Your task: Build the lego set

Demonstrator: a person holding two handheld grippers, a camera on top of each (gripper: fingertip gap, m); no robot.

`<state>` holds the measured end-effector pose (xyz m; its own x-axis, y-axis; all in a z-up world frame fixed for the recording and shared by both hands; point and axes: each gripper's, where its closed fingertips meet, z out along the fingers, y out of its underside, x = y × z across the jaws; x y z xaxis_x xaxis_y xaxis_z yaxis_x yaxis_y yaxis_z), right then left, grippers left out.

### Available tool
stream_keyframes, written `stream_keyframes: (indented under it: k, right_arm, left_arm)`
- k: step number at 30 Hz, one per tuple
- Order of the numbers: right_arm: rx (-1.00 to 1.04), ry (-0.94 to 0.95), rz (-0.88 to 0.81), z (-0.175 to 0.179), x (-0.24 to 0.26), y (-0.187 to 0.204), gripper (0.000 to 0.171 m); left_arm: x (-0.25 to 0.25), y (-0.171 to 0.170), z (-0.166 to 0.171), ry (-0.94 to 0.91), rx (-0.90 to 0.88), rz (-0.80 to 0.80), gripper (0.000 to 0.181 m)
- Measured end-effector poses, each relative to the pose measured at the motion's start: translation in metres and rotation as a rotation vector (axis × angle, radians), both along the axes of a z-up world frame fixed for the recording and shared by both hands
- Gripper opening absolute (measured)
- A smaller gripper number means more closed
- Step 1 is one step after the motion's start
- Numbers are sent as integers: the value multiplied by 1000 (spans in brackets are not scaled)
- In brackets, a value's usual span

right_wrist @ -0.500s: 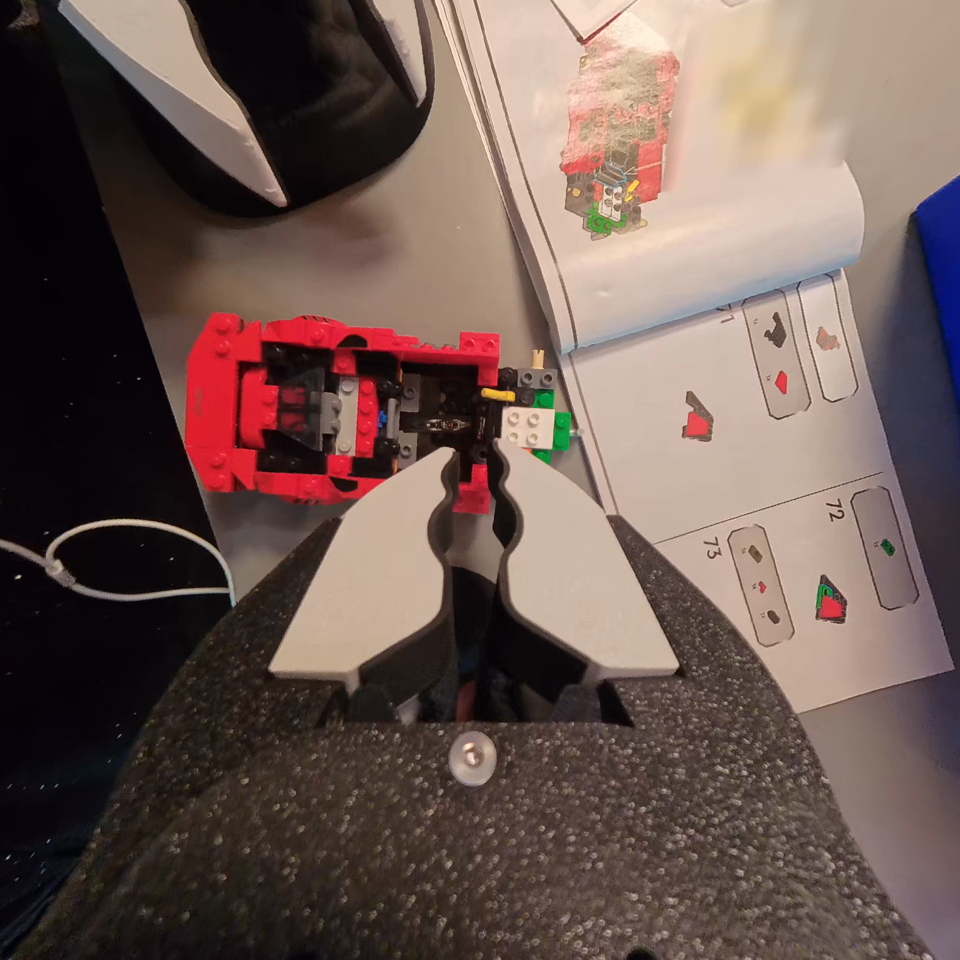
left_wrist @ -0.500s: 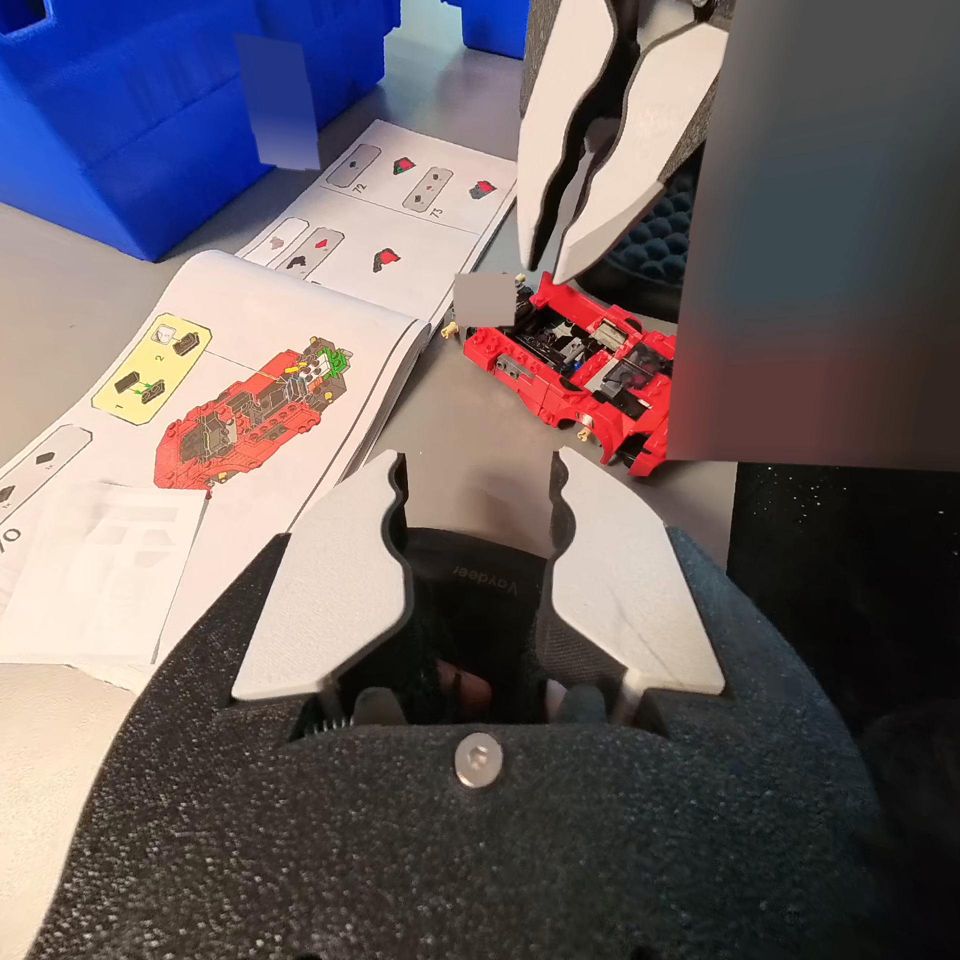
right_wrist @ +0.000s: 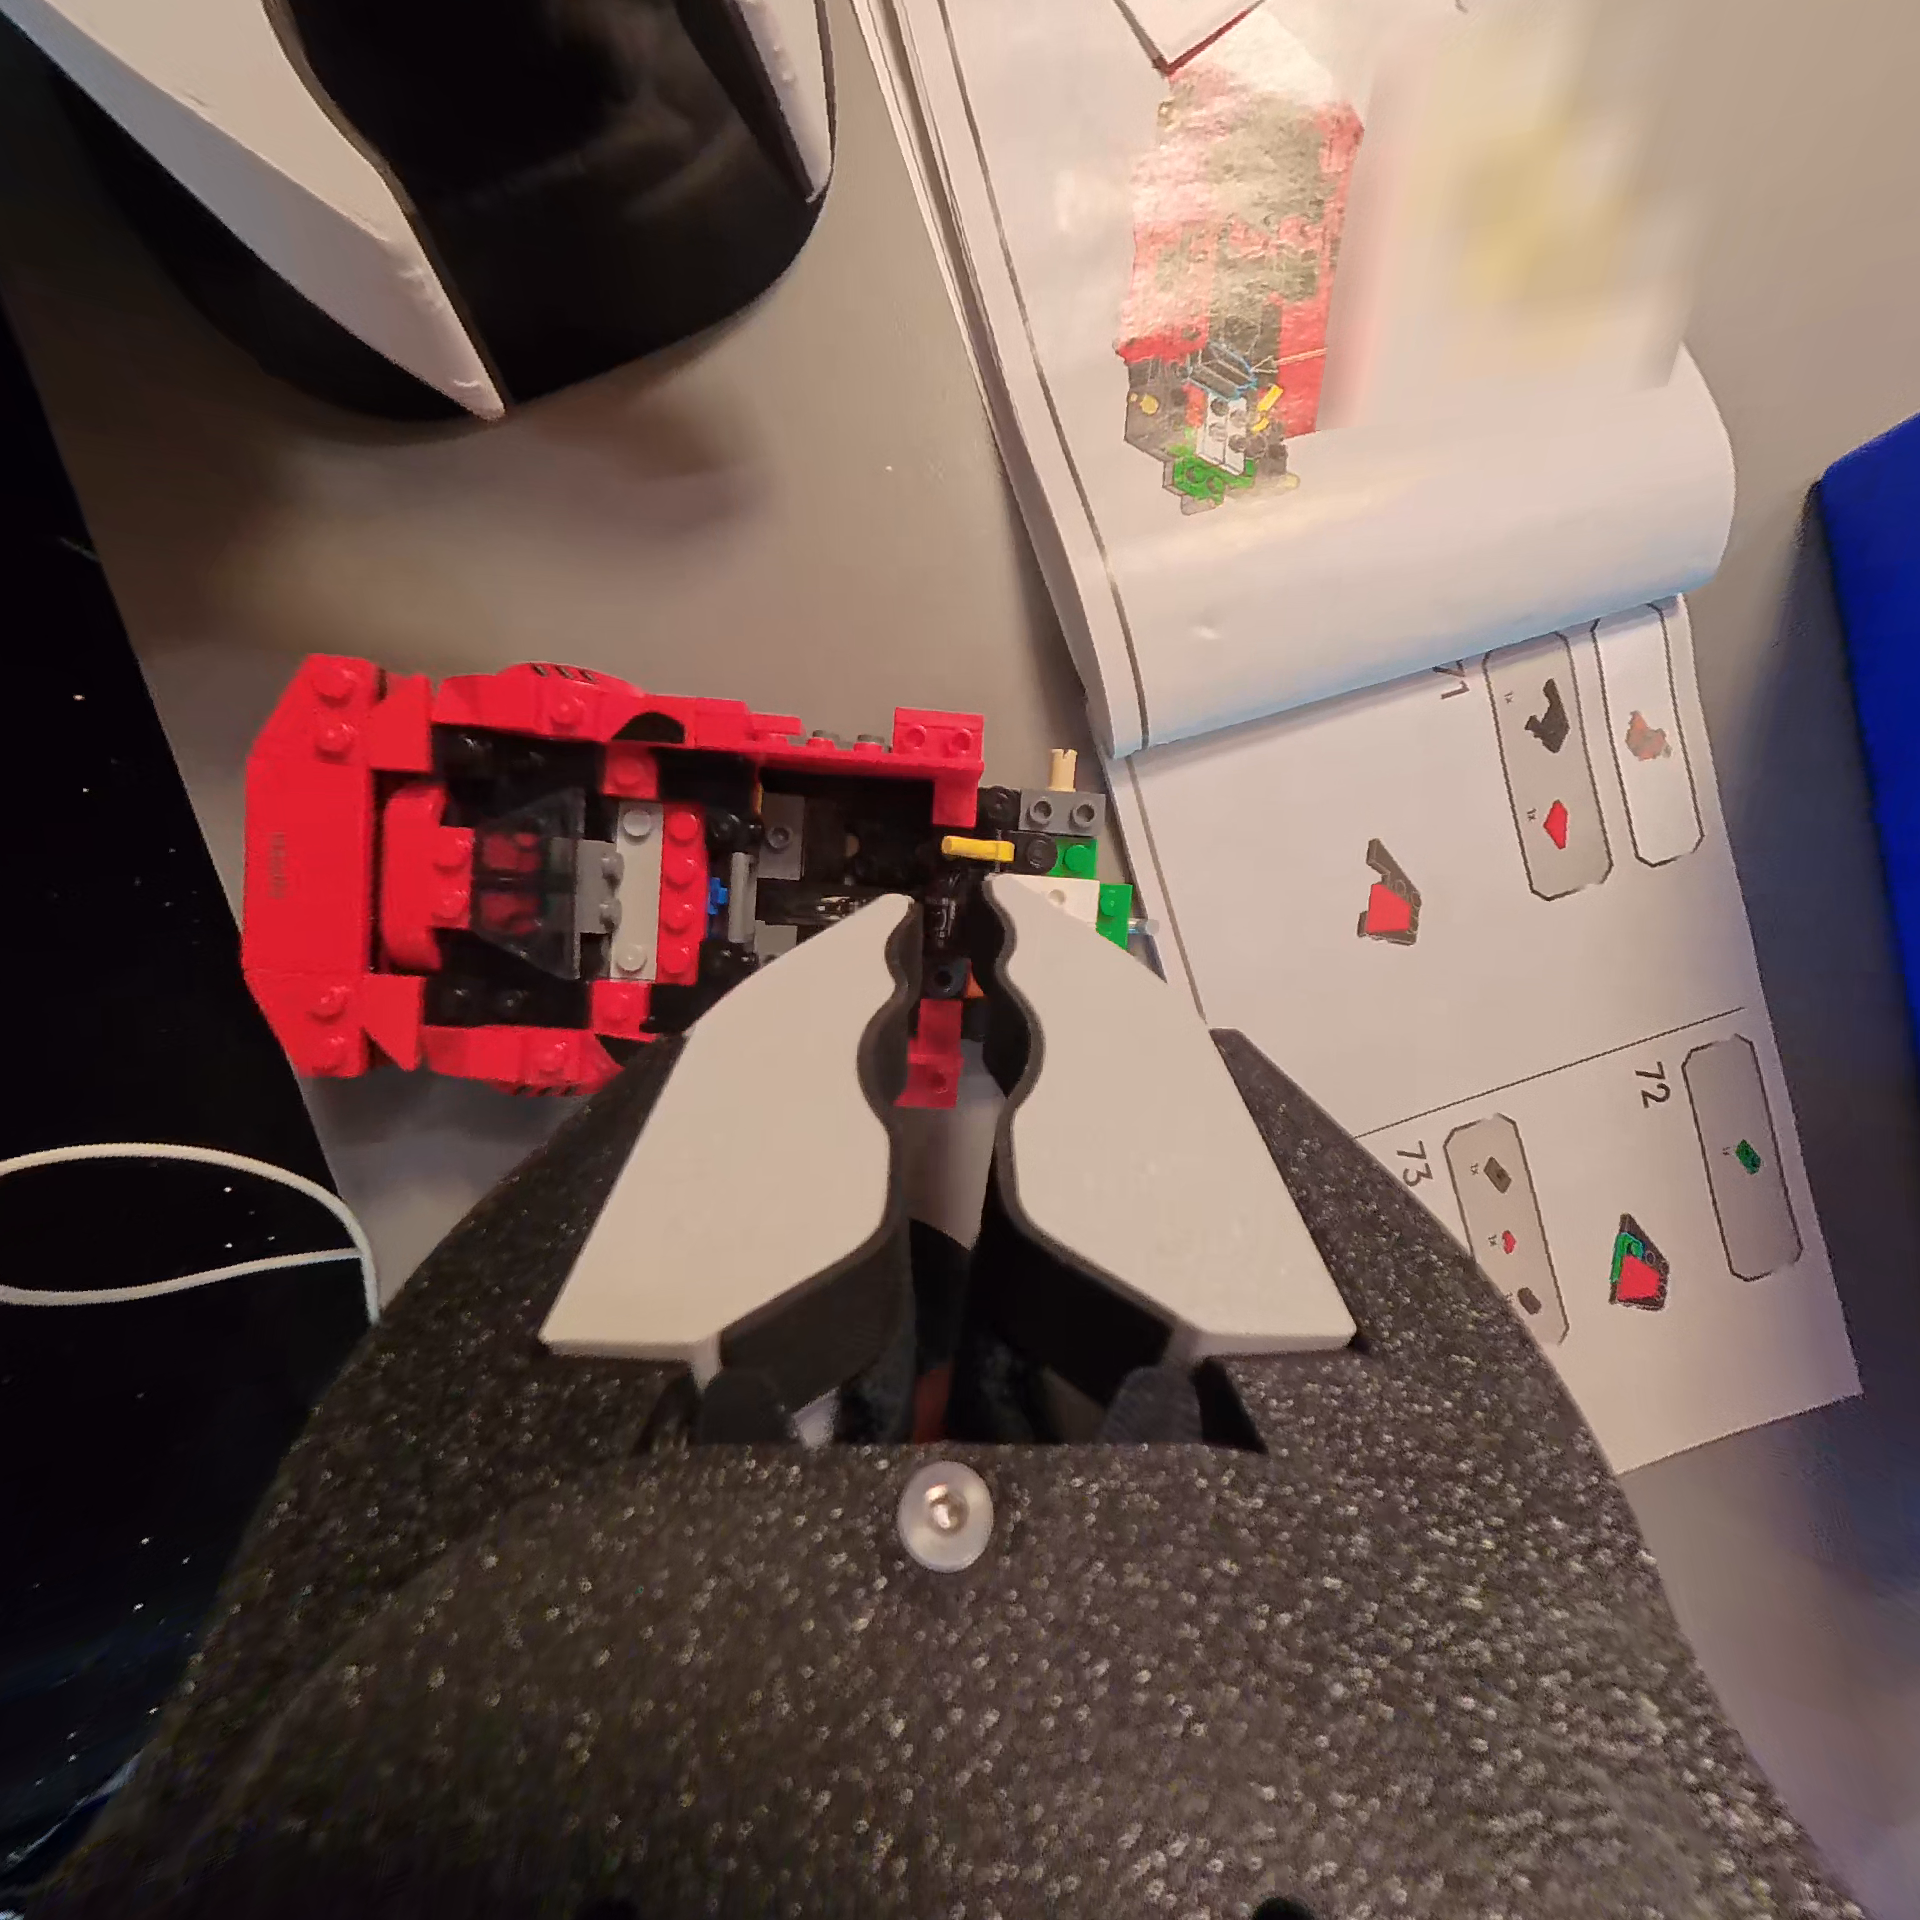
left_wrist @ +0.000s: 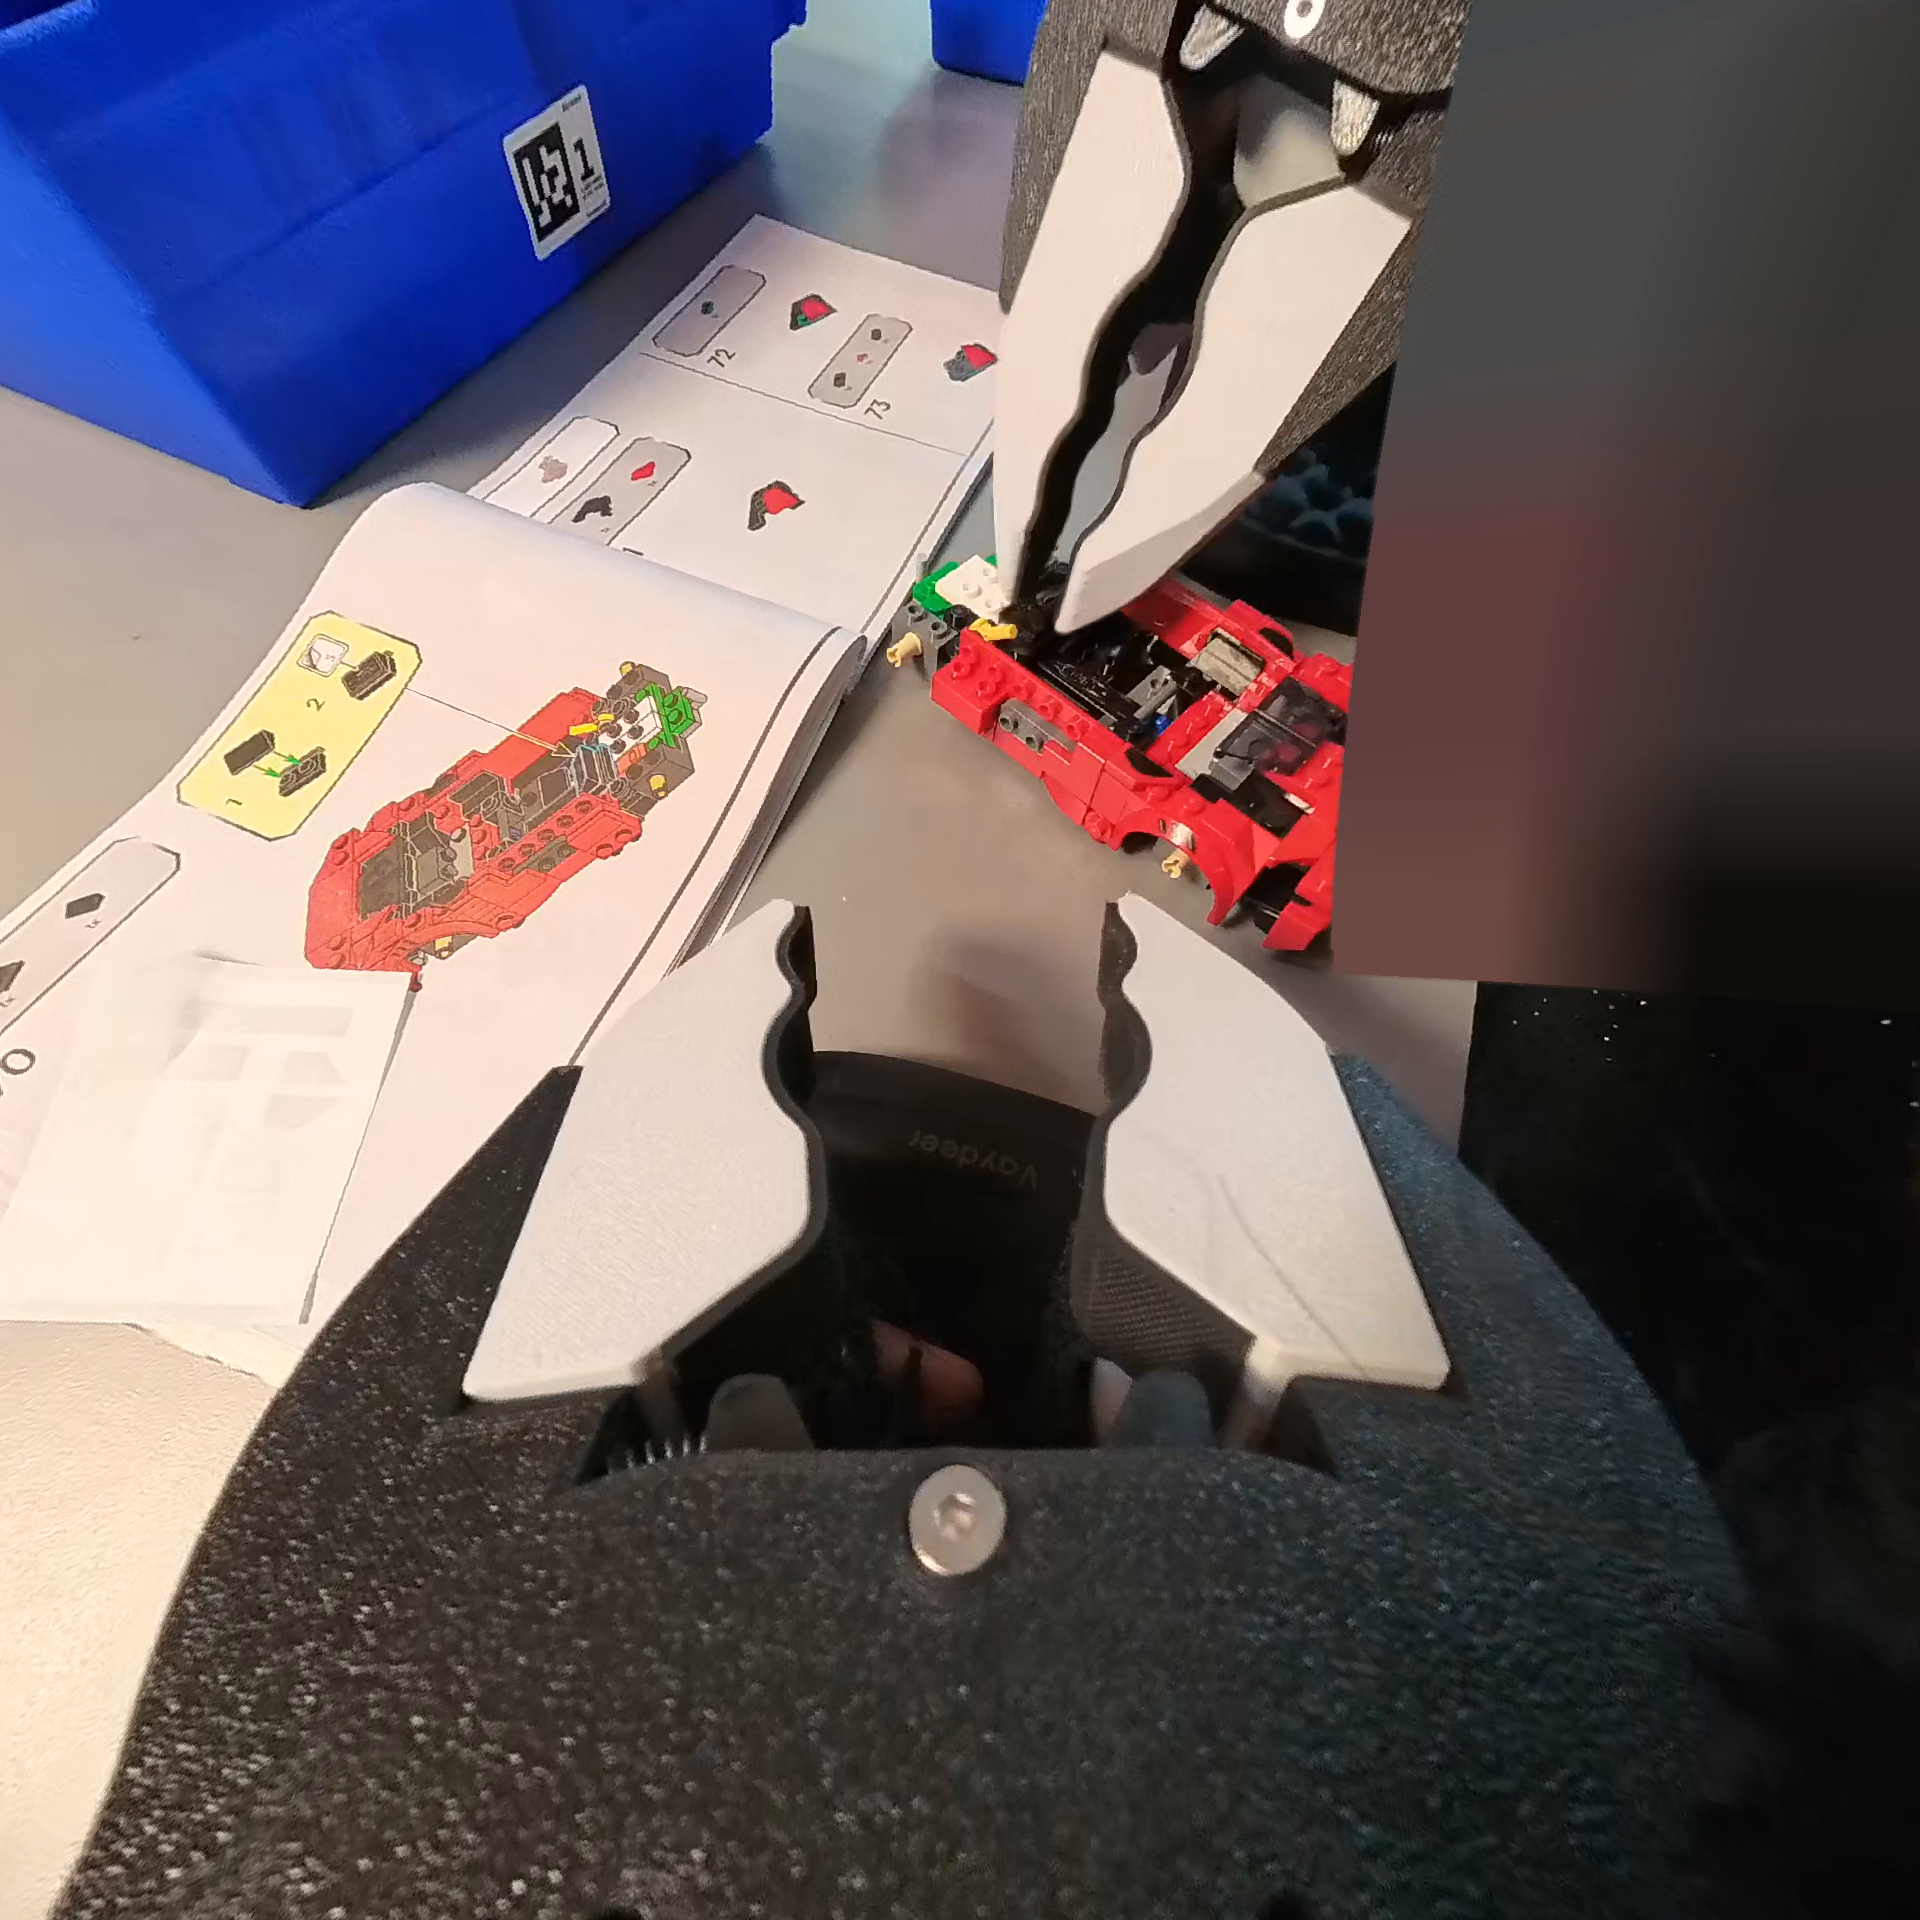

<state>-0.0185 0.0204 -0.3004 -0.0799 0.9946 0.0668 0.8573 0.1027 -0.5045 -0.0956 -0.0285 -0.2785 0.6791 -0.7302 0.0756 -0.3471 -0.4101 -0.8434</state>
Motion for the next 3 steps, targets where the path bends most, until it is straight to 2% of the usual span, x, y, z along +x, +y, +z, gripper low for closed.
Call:
stream_keyframes:
  k: [3]
  right_arm:
    - [7, -11, 5, 1, 1, 0, 8]
  left_arm:
    - [0, 0, 0, -4, 0, 0, 53]
